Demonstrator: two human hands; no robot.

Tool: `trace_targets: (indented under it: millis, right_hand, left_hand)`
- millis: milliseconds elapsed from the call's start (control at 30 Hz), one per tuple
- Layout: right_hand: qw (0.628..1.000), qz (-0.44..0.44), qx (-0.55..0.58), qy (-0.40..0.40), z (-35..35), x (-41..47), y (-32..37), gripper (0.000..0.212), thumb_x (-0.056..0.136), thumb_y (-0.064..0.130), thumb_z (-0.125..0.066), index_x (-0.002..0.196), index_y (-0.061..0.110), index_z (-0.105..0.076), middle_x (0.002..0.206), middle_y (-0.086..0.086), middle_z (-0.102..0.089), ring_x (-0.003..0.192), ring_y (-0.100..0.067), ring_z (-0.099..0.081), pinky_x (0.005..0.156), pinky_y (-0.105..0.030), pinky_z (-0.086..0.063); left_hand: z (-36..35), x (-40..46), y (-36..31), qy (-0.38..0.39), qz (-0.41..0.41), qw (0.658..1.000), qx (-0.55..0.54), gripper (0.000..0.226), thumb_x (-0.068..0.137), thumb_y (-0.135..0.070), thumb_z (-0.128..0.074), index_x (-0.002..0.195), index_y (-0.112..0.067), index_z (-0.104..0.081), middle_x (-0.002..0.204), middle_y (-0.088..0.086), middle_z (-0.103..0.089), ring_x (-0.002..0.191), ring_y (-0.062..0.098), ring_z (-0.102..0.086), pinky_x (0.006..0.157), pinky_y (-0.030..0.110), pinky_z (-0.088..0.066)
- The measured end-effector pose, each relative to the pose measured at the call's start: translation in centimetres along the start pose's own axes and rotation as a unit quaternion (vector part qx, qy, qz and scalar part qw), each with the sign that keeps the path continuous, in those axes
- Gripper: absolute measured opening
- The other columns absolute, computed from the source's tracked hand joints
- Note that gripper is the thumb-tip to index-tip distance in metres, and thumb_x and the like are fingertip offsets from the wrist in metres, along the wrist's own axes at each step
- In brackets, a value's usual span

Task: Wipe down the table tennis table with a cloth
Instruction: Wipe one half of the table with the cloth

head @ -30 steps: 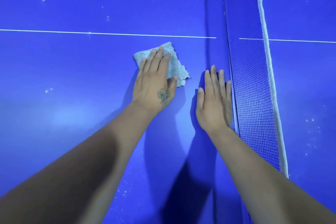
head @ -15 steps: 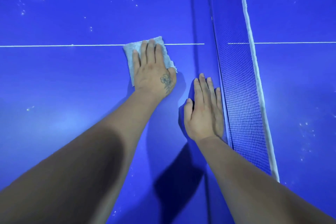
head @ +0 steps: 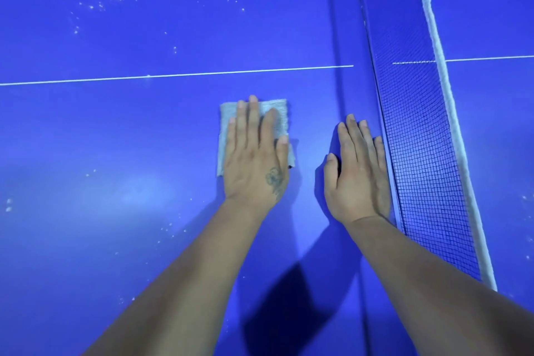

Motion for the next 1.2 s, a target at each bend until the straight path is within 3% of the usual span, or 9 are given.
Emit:
trace_targets:
  millis: [100, 300, 533, 667, 833, 1033, 1200]
  right_hand:
    - [1.000, -0.001, -0.002, -0.001, 0.1, 0.0, 0.1, 0.064, 0.108, 0.040, -0.031, 0.165, 0.013, -0.033, 0.177, 0.001, -0.020, 0.165, -0.017, -0.010, 0.133, -0.050, -0.014]
    - [1.000, -0.003, -0.005, -0.004, 0.1, 0.0, 0.0, 0.064, 0.108, 0.041, -0.031, 0.166, 0.013, -0.033, 0.177, 0.001, -0.019, 0.165, -0.017, -0.009, 0.133, -0.049, -0.013]
    - [1.000, 0.001, -0.001, -0.015, 0.2, -0.1, 0.0, 0.063, 0.108, 0.040, -0.033, 0.164, 0.013, -0.035, 0.177, 0.001, -0.020, 0.165, -0.018, -0.012, 0.133, -0.049, -0.014]
    - [1.000, -0.001, 0.000, -0.014, 0.1, 0.0, 0.0, 0.063, 0.108, 0.040, -0.034, 0.165, 0.014, -0.035, 0.177, 0.002, -0.020, 0.165, -0.017, -0.011, 0.133, -0.048, -0.013]
    - [1.000, -0.004, -0.002, -0.009, 0.1, -0.1, 0.0, 0.063, 0.108, 0.041, -0.032, 0.165, 0.014, -0.034, 0.177, 0.002, -0.020, 0.165, -0.017, -0.011, 0.133, -0.048, -0.013]
    - [1.000, 0.001, -0.011, -0.003, 0.1, -0.1, 0.1, 0.064, 0.108, 0.042, -0.030, 0.166, 0.014, -0.031, 0.178, 0.001, -0.017, 0.165, -0.017, -0.008, 0.133, -0.048, -0.012]
    - [1.000, 0.002, -0.006, -0.014, 0.3, -0.2, 0.1, 0.063, 0.108, 0.041, -0.033, 0.165, 0.014, -0.033, 0.177, 0.001, -0.019, 0.165, -0.018, -0.010, 0.133, -0.048, -0.012]
  left_hand:
    - [0.5, 0.0, 4.0, -0.001, 0.050, 0.997, 0.051, 0.069, 0.113, -0.043, -0.022, 0.170, -0.004, -0.019, 0.179, 0.012, -0.013, 0.167, 0.029, -0.008, 0.135, 0.052, -0.004]
    - [0.5, 5.0, 5.8, 0.026, 0.095, 0.992, 0.075, 0.071, 0.110, -0.042, -0.010, 0.171, -0.005, -0.009, 0.180, 0.011, -0.004, 0.167, 0.031, 0.002, 0.132, 0.061, 0.007]
    - [-1.5, 4.6, -1.6, 0.029, -0.001, 0.997, 0.070, 0.070, 0.112, -0.041, -0.004, 0.170, -0.002, -0.005, 0.180, 0.015, -0.002, 0.167, 0.031, 0.003, 0.135, 0.050, 0.004]
    - [-1.4, -1.3, -2.7, 0.028, -0.033, 0.998, 0.041, 0.066, 0.116, -0.038, -0.012, 0.170, -0.002, -0.007, 0.180, 0.014, -0.003, 0.167, 0.028, 0.002, 0.135, 0.047, -0.005]
    - [0.4, -5.0, 2.6, 0.018, 0.032, 0.999, 0.026, 0.064, 0.115, -0.037, -0.020, 0.170, -0.004, -0.016, 0.180, 0.012, -0.009, 0.167, 0.027, -0.002, 0.135, 0.050, -0.010]
    - [1.9, 1.4, 9.7, 0.001, 0.117, 0.992, 0.040, 0.068, 0.112, -0.041, -0.017, 0.170, -0.005, -0.018, 0.179, 0.014, -0.013, 0.167, 0.032, -0.008, 0.134, 0.052, -0.008]
    - [0.5, 5.8, 6.5, 0.004, 0.109, 0.993, 0.040, 0.072, 0.109, -0.043, -0.015, 0.170, -0.005, -0.017, 0.179, 0.014, -0.011, 0.167, 0.033, -0.006, 0.135, 0.052, -0.005]
Point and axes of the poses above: each hand's wrist, its own x-axis towards the middle knuckle, its own z-axis out of the back of the hand, y = z × x, the point moved 10 cm from there along x, towards the middle knuckle
